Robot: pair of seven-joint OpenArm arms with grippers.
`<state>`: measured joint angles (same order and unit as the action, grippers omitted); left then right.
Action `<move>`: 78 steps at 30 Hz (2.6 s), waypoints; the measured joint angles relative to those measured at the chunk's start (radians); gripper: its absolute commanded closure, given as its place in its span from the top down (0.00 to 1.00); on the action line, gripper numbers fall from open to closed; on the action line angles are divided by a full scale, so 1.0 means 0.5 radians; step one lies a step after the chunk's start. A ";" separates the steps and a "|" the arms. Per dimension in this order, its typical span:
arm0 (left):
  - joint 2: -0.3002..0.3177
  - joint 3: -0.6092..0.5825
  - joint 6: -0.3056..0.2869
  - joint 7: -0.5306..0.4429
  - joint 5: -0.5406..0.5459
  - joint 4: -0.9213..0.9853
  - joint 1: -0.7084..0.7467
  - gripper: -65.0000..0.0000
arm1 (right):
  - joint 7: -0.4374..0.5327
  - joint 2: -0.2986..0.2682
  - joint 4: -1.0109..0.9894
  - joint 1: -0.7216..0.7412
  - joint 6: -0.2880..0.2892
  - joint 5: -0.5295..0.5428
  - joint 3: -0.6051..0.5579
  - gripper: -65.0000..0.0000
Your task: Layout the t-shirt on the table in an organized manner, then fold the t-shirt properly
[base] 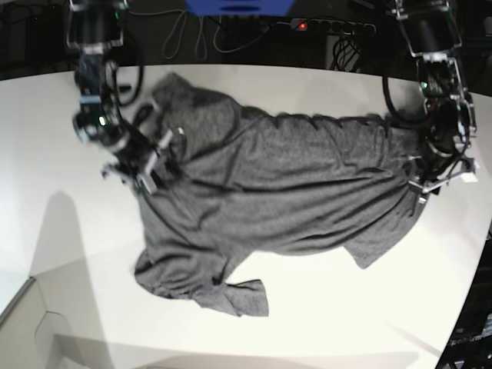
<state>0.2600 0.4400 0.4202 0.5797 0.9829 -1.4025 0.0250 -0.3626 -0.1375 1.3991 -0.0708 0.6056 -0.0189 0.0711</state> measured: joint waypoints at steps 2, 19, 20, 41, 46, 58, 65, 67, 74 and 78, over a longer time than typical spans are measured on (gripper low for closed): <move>0.010 0.008 0.003 -0.011 -0.007 -0.092 -0.004 0.51 | -0.021 -0.030 0.175 -0.187 0.002 -0.002 0.043 0.41; -0.177 -0.433 -0.018 -0.040 -0.025 0.620 -0.887 0.51 | -0.136 -0.018 0.670 -0.523 0.007 -0.040 0.279 0.41; -0.175 -0.500 -0.017 -0.082 -0.050 0.726 -0.950 0.51 | -0.134 -0.020 0.675 -0.520 0.007 -0.039 0.279 0.41; -0.220 -1.685 -0.039 -0.587 -0.380 1.556 -1.337 0.51 | -0.155 -0.007 0.681 -0.525 0.007 -0.053 0.275 0.41; -0.209 -1.686 -0.047 -0.692 -0.425 1.780 -1.380 0.51 | -0.148 -0.006 0.681 -0.524 0.007 -0.053 0.274 0.41; -0.063 -1.598 -0.055 -0.970 -0.648 1.830 -1.267 0.03 | -0.149 -0.007 0.681 -0.525 0.007 -0.053 0.279 0.41; 0.069 -1.526 -0.049 -0.956 -0.624 1.888 -1.270 0.00 | -0.150 -0.005 0.680 -0.529 0.007 -0.053 0.275 0.41; 0.108 -1.464 -0.050 -0.944 -0.611 1.883 -1.257 0.00 | -0.150 -0.006 0.680 -0.530 0.007 -0.053 0.275 0.41; 0.172 -1.272 -0.040 -0.854 -0.597 1.710 -1.180 0.00 | -0.141 -0.005 0.626 -0.529 0.007 -0.050 0.271 0.41; 0.189 -1.143 -0.040 -0.658 -0.594 1.496 -1.096 0.00 | -0.145 -0.006 0.601 -0.536 0.008 -0.053 0.280 0.41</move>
<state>0.3546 -0.1314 0.4004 0.2504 0.6861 -0.6544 -0.5228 -0.4351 -0.1406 1.6997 -0.3389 0.6094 -0.0452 0.2111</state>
